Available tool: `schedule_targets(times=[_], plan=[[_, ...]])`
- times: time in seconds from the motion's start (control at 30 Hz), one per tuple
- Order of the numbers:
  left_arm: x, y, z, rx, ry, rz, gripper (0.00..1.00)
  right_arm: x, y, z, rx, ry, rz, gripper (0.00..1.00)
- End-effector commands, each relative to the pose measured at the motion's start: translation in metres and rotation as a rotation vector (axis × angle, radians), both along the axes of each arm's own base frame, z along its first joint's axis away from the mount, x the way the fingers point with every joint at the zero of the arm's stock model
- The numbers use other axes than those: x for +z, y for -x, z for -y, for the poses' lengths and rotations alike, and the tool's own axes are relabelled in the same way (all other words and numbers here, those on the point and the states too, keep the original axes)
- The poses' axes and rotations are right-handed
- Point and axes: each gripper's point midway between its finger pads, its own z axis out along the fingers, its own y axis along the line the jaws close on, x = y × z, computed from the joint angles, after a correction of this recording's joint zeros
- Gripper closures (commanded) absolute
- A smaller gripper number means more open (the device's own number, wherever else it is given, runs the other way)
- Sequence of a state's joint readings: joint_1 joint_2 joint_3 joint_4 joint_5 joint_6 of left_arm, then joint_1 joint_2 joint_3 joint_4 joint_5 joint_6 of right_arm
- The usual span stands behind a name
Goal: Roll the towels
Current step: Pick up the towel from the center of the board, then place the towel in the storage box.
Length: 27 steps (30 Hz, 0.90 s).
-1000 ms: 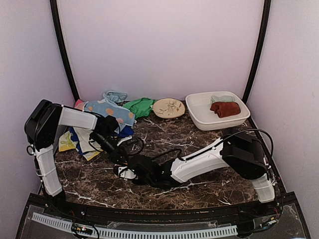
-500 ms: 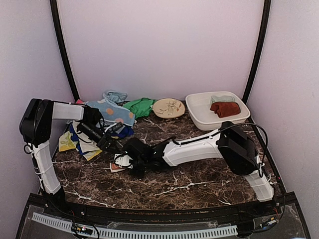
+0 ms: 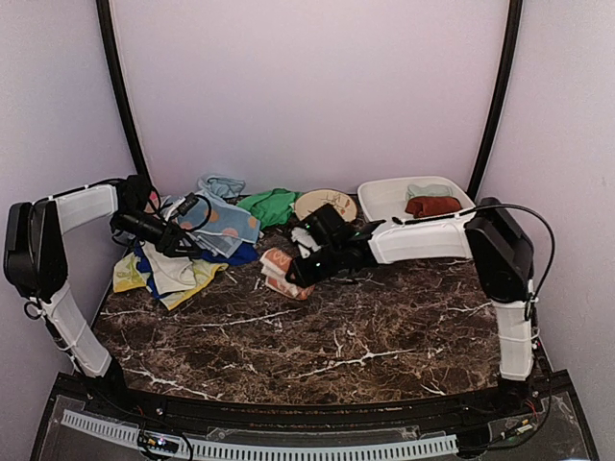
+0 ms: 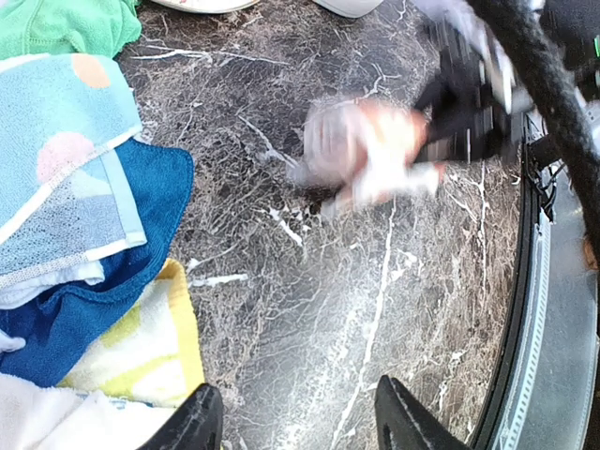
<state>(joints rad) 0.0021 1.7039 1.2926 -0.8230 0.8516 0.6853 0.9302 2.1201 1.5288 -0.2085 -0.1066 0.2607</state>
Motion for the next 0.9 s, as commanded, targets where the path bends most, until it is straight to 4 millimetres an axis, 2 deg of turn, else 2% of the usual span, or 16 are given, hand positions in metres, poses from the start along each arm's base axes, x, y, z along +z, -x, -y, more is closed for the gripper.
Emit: schedule_targets(times=[0.0,0.1,0.17,0.2,0.27,0.33,0.4,0.5,0.53,0.63,0.67,0.7,0.8,0.87], plan=[[0.004,0.002,0.001,0.018,0.004,0.010,0.43,0.117,-0.072,0.068,-0.490,-0.423,-0.104,1.00],[0.002,0.002,0.001,0.025,0.008,0.007,0.44,0.152,-0.099,0.139,-0.791,-0.538,-0.044,1.00],[0.000,0.002,0.001,0.031,0.010,0.003,0.45,0.177,-0.110,0.190,-0.986,-0.575,0.044,1.00],[-0.001,0.003,0.001,0.031,0.013,0.002,0.45,0.184,-0.115,0.209,-1.052,-0.577,0.078,1.00],[-0.002,0.005,0.001,0.032,0.012,0.007,0.45,0.196,-0.127,0.235,-1.110,-0.535,0.159,1.00],[-0.003,0.006,0.001,0.032,0.009,0.012,0.45,0.211,-0.138,0.260,-1.149,-0.405,0.255,1.00],[-0.004,0.007,0.001,0.031,0.009,0.006,0.46,0.209,-0.143,0.285,-1.206,-0.231,0.315,1.00],[-0.004,0.008,0.001,0.027,0.008,0.005,0.46,0.198,-0.139,0.326,-1.303,-0.121,0.318,1.00],[-0.005,0.008,0.001,0.029,0.007,0.005,0.47,0.189,-0.135,0.340,-1.342,-0.133,0.287,1.00],[-0.007,0.007,0.001,0.030,0.010,-0.001,0.47,0.179,-0.120,0.376,-1.456,-0.255,0.247,1.00],[-0.007,0.006,0.001,0.031,0.011,-0.004,0.47,0.167,-0.113,0.386,-1.504,-0.288,0.201,1.00],[-0.007,0.005,0.001,0.033,0.012,-0.007,0.48,0.154,-0.108,0.403,-1.568,-0.315,0.161,1.00],[-0.005,0.004,0.002,0.036,0.019,-0.009,0.48,0.124,-0.100,0.424,-1.682,-0.383,0.086,1.00],[-0.004,0.005,0.002,0.034,0.019,-0.003,0.48,0.120,-0.103,0.429,-1.732,-0.393,0.074,1.00]])
